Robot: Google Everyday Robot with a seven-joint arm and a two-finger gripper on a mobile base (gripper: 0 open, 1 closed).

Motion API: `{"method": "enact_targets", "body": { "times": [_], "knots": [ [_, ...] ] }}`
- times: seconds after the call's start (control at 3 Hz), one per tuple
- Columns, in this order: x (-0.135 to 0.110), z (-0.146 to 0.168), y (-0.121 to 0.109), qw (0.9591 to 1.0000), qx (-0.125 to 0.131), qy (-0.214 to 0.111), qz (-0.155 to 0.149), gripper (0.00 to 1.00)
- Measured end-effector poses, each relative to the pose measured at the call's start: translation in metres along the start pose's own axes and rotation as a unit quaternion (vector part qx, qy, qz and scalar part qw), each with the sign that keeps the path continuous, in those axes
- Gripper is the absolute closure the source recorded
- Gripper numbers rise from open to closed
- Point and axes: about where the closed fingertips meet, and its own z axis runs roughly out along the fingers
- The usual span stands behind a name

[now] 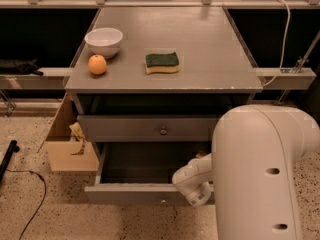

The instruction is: Open middle drawer

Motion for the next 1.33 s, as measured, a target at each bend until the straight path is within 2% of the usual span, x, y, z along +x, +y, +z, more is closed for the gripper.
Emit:
{"method": "enact_targets", "body": {
  "times": [0.33,0.67,1.0,1.33],
  "knots": [
    [0.000,-0.007,-0.010,0.9999,0.012,0.006,-0.008,0.41],
    [0.003,-0.016,-0.017,0.9996,0.023,0.010,-0.014,0.38],
    [0.004,-0.017,-0.019,0.9995,0.025,0.011,-0.016,0.25],
    [0.004,-0.017,-0.019,0.9995,0.025,0.011,-0.016,0.28]
  ]
}}
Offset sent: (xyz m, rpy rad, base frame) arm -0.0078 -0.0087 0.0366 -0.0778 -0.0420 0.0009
